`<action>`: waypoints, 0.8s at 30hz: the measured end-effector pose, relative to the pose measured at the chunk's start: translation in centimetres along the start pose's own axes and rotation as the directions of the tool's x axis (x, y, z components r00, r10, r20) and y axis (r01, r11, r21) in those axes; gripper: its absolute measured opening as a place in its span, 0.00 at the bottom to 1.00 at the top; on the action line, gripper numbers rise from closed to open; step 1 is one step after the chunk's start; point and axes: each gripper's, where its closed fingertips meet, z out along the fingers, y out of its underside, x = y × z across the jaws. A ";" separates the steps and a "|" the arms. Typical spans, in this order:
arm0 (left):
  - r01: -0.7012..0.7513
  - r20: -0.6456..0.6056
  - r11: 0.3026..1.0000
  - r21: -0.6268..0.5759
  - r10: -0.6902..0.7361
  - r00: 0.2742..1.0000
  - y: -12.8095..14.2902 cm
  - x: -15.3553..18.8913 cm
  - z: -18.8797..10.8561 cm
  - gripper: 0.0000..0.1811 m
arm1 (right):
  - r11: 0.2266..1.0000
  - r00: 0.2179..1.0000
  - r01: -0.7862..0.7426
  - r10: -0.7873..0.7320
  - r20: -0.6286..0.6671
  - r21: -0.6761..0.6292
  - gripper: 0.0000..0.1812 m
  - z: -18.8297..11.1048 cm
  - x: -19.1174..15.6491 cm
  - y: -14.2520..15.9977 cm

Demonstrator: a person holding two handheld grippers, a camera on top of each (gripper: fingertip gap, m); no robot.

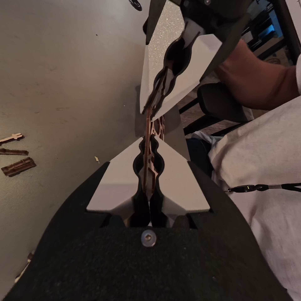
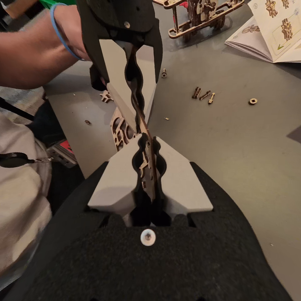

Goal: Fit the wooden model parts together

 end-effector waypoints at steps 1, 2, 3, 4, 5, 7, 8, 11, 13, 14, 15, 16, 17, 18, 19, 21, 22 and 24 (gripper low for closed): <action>-0.001 0.012 1.000 -0.002 0.001 1.000 0.0 -0.1 0.0 0.01 | 1.000 1.000 0.020 -0.020 -0.018 -0.006 0.04 0.0 0.1 0.0; 0.001 0.022 1.000 -0.002 -0.001 1.000 0.1 -0.2 0.1 0.01 | 1.000 0.999 0.027 -0.028 -0.030 -0.015 0.04 0.1 0.1 0.1; 0.011 0.035 1.000 -0.004 -0.011 0.999 0.1 -0.5 0.1 0.01 | 0.999 0.997 0.045 -0.047 -0.057 -0.028 0.04 0.3 0.4 0.2; 0.023 0.039 1.000 -0.017 -0.022 0.999 0.3 -0.7 0.3 0.01 | 0.997 0.996 0.054 -0.057 -0.073 -0.047 0.04 0.6 0.7 0.7; 0.020 0.049 0.998 -0.052 -0.018 0.999 0.9 -0.8 0.7 0.01 | 0.996 0.998 0.036 -0.040 -0.047 -0.081 0.04 1.1 0.5 1.5; 0.044 0.018 0.998 -0.047 -0.043 0.999 1.2 -0.4 0.9 0.01 | 0.998 1.000 -0.018 0.019 0.010 -0.056 0.04 0.7 -0.1 1.3; 0.056 -0.010 0.998 -0.003 -0.056 0.998 0.7 0.0 0.4 0.01 | 1.000 1.000 -0.019 0.020 0.010 -0.019 0.04 0.3 -0.2 0.5; 0.049 -0.003 0.999 -0.014 -0.049 0.999 1.0 0.0 0.3 0.01 | 0.998 0.997 -0.063 0.063 0.047 -0.003 0.07 0.7 0.0 0.7; 0.066 -0.018 0.998 -0.008 -0.066 0.998 1.2 -0.1 0.3 0.01 | 0.995 0.993 -0.101 0.102 0.063 -0.023 0.09 0.6 0.3 1.1; 0.072 -0.022 0.997 -0.005 -0.072 0.997 1.3 -0.2 0.3 0.01 | 0.996 0.994 -0.091 0.092 0.055 -0.023 0.09 0.5 0.5 1.3; 0.074 -0.027 0.997 -0.001 -0.074 0.997 1.3 -0.2 0.3 0.01 | 0.996 0.994 -0.090 0.091 0.058 -0.021 0.09 0.4 0.4 1.4; 0.073 -0.030 0.997 0.000 -0.073 0.997 1.2 -0.1 0.3 0.01 | 0.995 0.993 -0.100 0.100 0.068 -0.014 0.07 0.3 0.3 1.3; 0.071 -0.028 0.998 -0.003 -0.071 0.997 1.2 -0.1 0.3 0.01 | 0.994 0.992 -0.105 0.105 0.067 -0.006 0.07 0.4 0.3 1.1; 0.068 -0.024 0.998 -0.007 -0.068 0.997 1.2 -0.1 0.3 0.01 | 0.994 0.992 -0.106 0.107 0.067 -0.007 0.07 0.5 0.2 1.1; 0.069 -0.025 0.998 -0.008 -0.069 0.997 1.2 -0.1 0.3 0.01 | 0.994 0.991 -0.110 0.110 0.070 -0.008 0.07 0.5 0.2 1.1; 0.076 -0.025 0.997 -0.006 -0.076 0.997 1.2 -0.2 0.3 0.01 | 0.992 0.989 -0.126 0.127 0.074 -0.017 0.06 0.6 0.2 1.1; 0.077 -0.025 0.997 -0.007 -0.077 0.997 1.3 -0.2 0.4 0.01 | 0.990 0.987 -0.139 0.141 0.082 -0.027 0.06 0.7 0.1 1.2; 0.085 -0.039 0.996 -0.005 -0.085 0.996 1.2 0.0 0.7 0.01 | 0.984 0.977 -0.174 0.178 0.118 -0.050 0.06 1.2 -0.5 1.4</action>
